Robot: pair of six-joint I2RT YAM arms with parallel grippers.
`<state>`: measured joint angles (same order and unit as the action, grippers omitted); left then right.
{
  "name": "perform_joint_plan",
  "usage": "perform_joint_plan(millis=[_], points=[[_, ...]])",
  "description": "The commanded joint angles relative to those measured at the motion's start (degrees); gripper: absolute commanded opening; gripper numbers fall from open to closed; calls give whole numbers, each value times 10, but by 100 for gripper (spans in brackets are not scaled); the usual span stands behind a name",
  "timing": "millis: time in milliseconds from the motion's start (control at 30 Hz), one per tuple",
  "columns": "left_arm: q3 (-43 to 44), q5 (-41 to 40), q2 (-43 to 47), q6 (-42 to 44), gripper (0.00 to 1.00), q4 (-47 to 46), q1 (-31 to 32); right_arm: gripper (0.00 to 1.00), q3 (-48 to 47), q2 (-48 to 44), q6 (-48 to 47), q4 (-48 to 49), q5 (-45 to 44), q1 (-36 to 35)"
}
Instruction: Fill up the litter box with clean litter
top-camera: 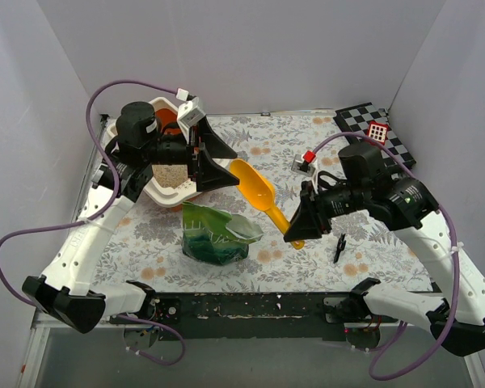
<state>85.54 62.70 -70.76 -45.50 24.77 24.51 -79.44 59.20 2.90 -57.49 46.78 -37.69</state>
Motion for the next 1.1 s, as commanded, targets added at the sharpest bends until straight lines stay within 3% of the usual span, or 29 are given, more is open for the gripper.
perform_joint_plan(millis=[0,467,633,867,1000,1067], points=[[-20,21,7,18,87,-10,1,1,-49,10,-3,16,27,-8],[-39,23,0,31,79,-40,1,1,-70,50,2,20,17,-38],[-43,30,-3,37,71,-40,1,1,-77,57,0,19,12,-45],[-49,40,-10,53,42,-40,1,1,-95,74,-7,4,7,-54],[-49,49,-8,63,6,-45,1,1,-95,77,-11,-3,-5,-55],[-52,47,-2,66,0,-46,1,1,-94,77,-11,-4,-11,-55]])
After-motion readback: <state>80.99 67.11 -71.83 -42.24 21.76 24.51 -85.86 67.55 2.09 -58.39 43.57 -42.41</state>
